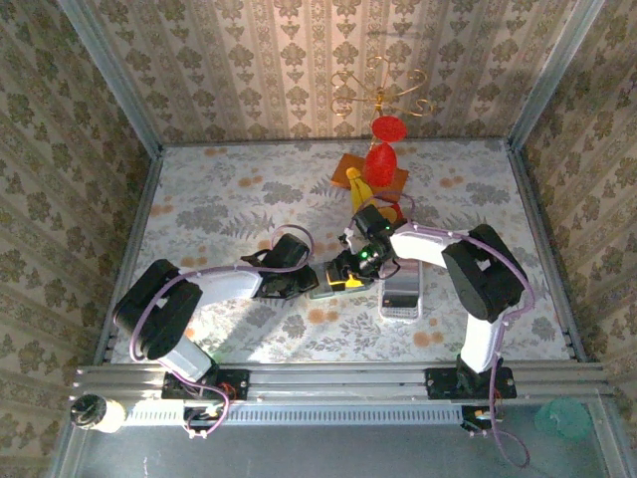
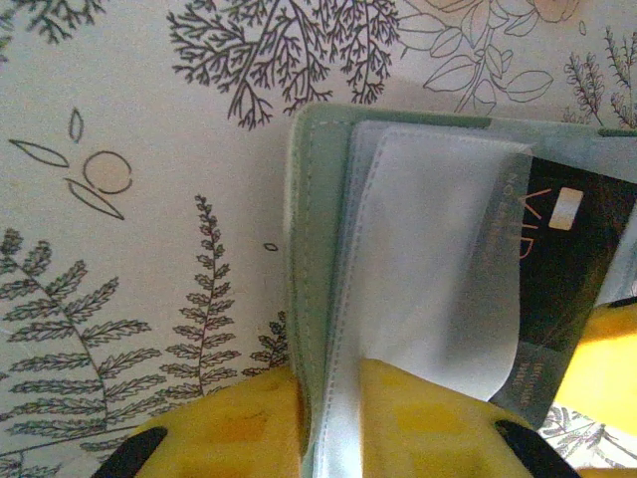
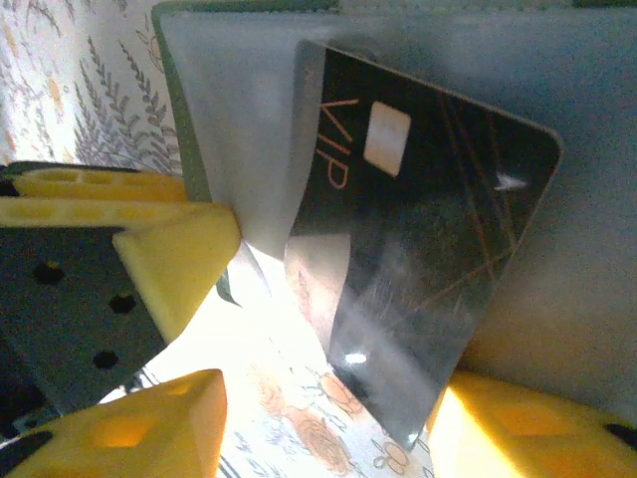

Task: Put the credit cards into the card holder
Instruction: Insert the credit card into the card slot.

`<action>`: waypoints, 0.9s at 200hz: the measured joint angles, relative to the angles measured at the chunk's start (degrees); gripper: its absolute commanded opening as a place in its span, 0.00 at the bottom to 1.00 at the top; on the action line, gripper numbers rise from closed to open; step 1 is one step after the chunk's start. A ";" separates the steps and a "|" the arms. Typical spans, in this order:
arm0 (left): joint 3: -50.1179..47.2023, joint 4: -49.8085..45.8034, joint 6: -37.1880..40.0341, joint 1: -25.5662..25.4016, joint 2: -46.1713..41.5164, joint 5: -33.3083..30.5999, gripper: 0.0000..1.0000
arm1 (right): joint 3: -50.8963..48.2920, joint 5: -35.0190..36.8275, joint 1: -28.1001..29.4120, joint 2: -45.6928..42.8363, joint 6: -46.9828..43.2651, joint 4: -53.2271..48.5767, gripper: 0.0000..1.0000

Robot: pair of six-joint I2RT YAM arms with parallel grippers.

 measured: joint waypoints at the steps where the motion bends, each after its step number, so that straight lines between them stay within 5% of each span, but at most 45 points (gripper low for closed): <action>1: 0.00 0.00 0.00 0.00 0.00 0.00 0.19 | 0.00 0.04 0.02 -0.11 0.00 -0.04 0.59; 35: -0.09 0.13 0.00 0.00 -0.02 0.00 0.18 | 0.00 3.58 0.02 -1.86 -0.15 -1.25 0.59; 89: -0.09 0.15 0.00 0.00 -0.02 0.00 0.18 | 0.11 6.49 0.02 -2.69 0.02 -1.70 0.31; 180: -0.09 0.17 0.00 -0.02 -0.02 0.00 0.19 | 3.50 11.93 0.09 -0.76 -1.40 -1.88 0.16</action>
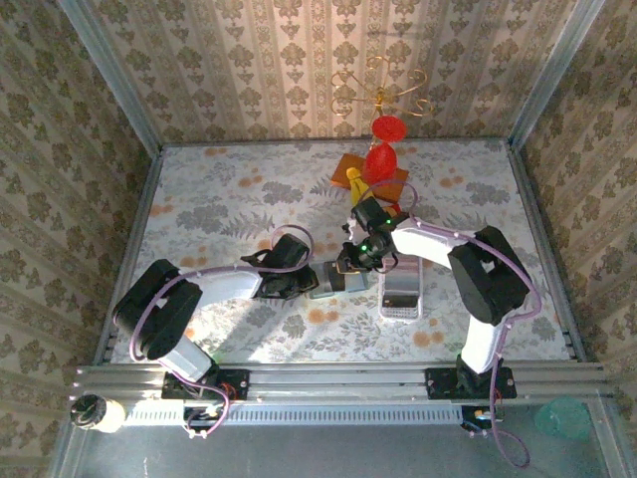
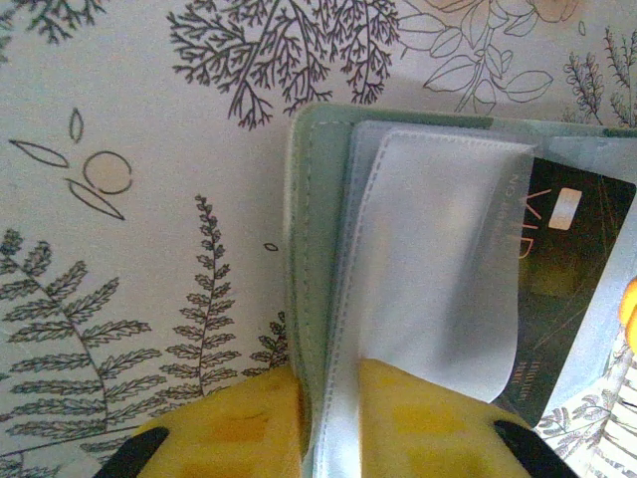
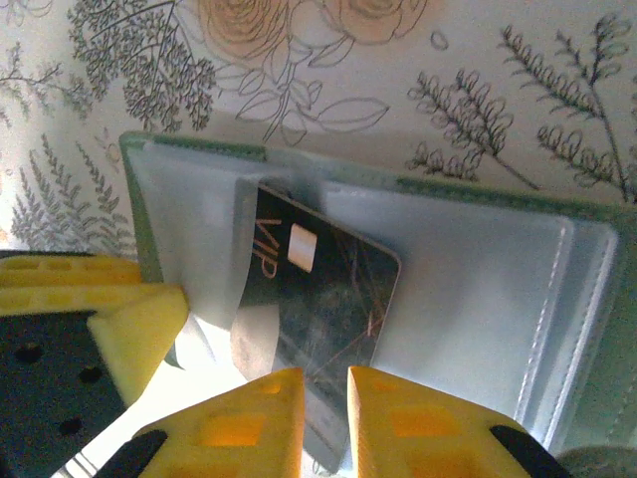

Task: Put the credit cards into the card holder
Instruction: Insert the credit card into the card slot.

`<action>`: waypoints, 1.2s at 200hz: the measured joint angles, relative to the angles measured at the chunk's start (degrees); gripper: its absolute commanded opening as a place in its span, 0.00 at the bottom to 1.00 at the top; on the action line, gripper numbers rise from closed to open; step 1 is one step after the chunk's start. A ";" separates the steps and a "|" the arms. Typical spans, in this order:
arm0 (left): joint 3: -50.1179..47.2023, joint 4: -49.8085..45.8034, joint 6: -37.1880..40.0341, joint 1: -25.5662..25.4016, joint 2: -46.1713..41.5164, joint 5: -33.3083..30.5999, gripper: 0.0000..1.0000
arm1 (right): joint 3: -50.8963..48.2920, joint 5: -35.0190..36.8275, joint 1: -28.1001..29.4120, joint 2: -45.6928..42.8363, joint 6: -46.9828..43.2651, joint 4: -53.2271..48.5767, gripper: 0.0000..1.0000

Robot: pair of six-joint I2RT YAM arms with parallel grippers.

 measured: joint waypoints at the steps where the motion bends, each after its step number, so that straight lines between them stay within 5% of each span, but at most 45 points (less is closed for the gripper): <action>1: 0.00 0.00 0.00 0.00 0.00 0.00 0.19 | 0.04 0.07 0.00 0.07 -0.02 0.00 0.16; 189: -3.02 5.55 -2.91 -0.31 -1.55 -0.72 0.37 | 1.01 2.21 5.20 1.84 0.17 1.70 0.19; 240: -4.59 6.14 -3.10 0.55 -2.91 -0.85 0.37 | 0.22 5.46 3.32 -1.03 0.35 1.70 0.08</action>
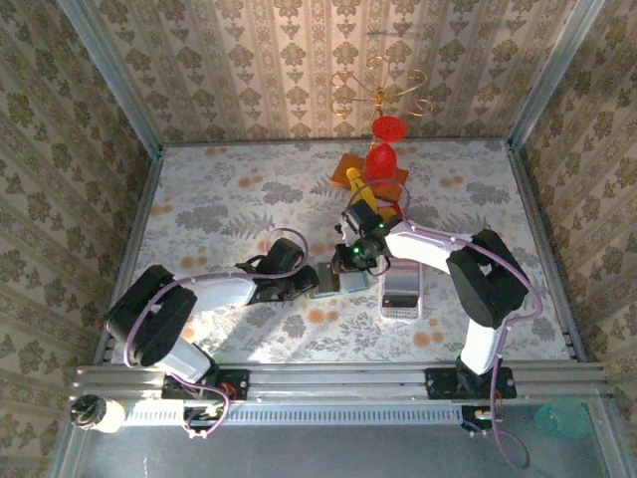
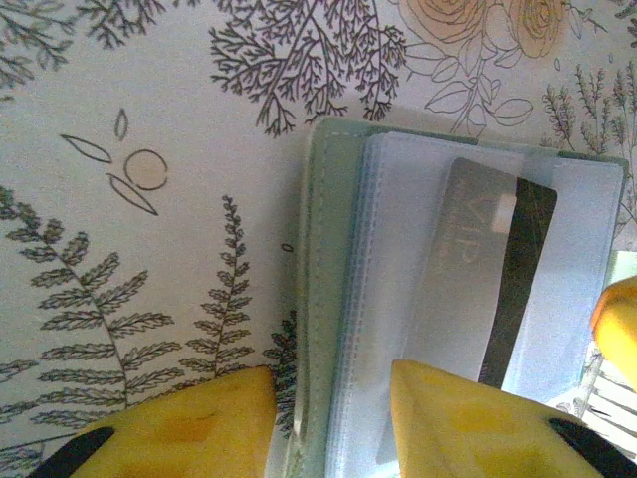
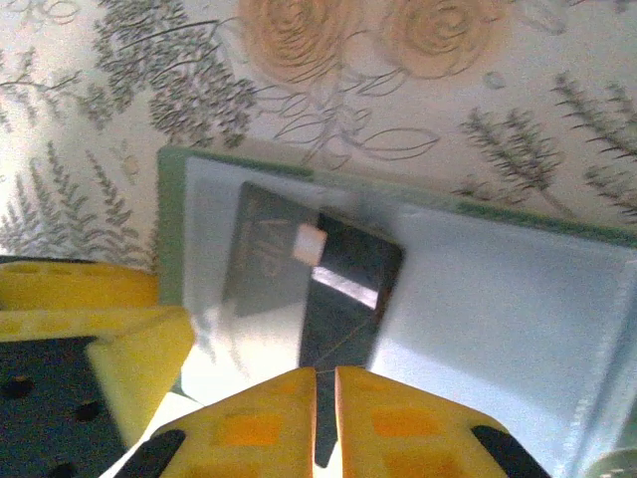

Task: Put the credit cards into the card holder
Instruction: Insert the credit card into the card slot.

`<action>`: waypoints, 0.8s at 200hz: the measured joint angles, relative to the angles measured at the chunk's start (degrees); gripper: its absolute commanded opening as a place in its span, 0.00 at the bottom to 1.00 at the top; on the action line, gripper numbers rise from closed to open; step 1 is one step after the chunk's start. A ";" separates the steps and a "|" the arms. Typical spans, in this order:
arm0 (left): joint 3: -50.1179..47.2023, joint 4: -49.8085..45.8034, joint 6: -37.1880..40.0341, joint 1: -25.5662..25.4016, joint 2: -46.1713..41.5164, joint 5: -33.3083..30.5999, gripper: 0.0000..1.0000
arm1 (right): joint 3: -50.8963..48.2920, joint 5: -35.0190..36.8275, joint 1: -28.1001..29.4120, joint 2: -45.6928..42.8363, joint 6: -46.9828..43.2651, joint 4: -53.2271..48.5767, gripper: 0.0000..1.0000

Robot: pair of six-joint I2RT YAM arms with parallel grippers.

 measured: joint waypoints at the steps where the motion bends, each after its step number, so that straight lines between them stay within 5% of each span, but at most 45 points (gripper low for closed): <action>1: 0.00 0.00 0.00 0.00 0.00 0.00 0.37 | -0.02 0.04 -0.02 0.00 -0.02 0.00 0.07; 160: -2.14 3.13 -1.31 0.46 -0.35 0.24 0.31 | 4.66 2.10 4.00 5.97 -0.02 -2.78 0.01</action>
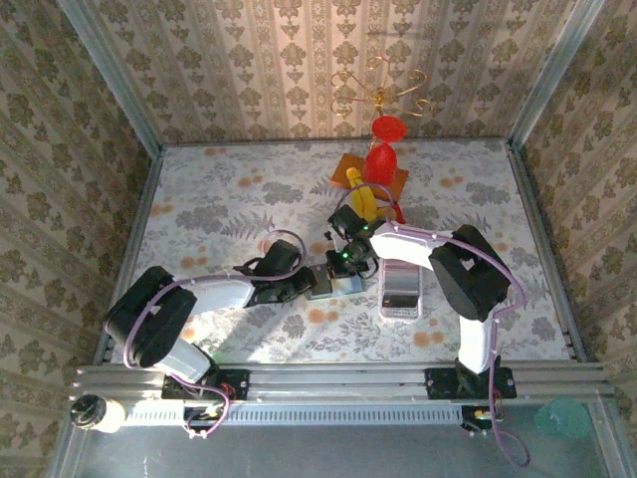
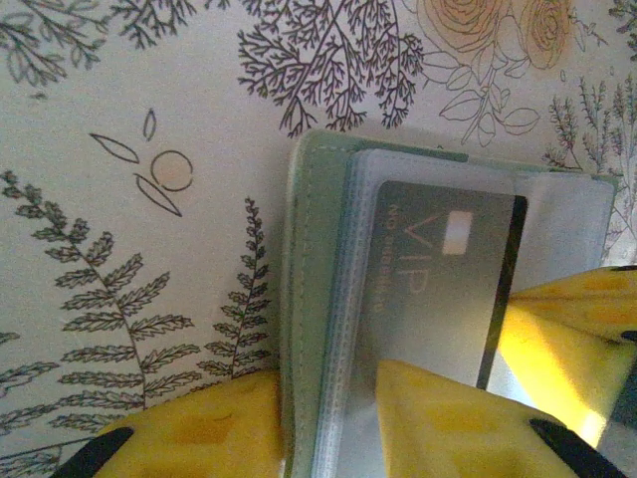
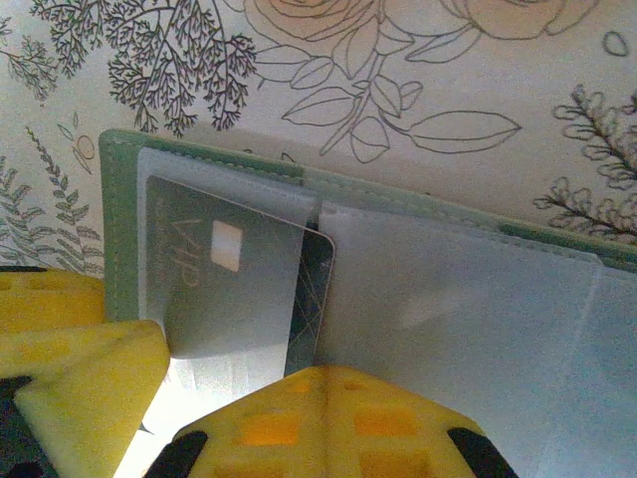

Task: Put the credit cards into the card holder
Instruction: Insert the credit card into the card slot, then flip over the card slot in the card holder.

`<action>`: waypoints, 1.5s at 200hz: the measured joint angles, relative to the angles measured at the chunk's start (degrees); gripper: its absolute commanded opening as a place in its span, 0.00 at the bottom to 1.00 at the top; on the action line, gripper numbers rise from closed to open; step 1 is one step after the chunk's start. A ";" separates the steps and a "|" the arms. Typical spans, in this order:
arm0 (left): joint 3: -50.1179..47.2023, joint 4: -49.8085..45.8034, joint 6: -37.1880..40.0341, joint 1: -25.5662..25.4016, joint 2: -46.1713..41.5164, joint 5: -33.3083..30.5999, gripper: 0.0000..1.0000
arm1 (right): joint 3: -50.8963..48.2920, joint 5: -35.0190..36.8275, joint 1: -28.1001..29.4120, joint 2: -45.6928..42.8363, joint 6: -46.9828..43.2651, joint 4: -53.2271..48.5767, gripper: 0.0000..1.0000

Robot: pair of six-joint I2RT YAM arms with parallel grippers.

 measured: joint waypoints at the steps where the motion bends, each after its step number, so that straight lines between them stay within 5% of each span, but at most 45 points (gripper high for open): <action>1: -0.04 0.07 0.00 0.00 -0.02 0.00 0.31 | 0.02 0.00 0.00 0.04 0.00 0.00 0.01; 71: -0.31 0.57 -0.09 0.22 -0.09 0.44 0.33 | 0.11 -1.97 0.02 0.33 0.02 0.61 0.10; 116: 2.54 -3.82 0.81 0.20 1.03 0.44 0.31 | -1.11 -1.25 -0.26 -2.56 -0.28 -0.35 0.28; 219: 7.06 -10.73 2.69 -0.50 3.06 -0.13 0.29 | -6.45 1.40 -4.57 -8.57 -0.13 -3.02 0.41; 300: 7.06 -10.73 2.69 -0.52 3.06 -0.17 0.28 | -7.69 -3.80 -4.57 -8.41 1.44 -0.63 0.38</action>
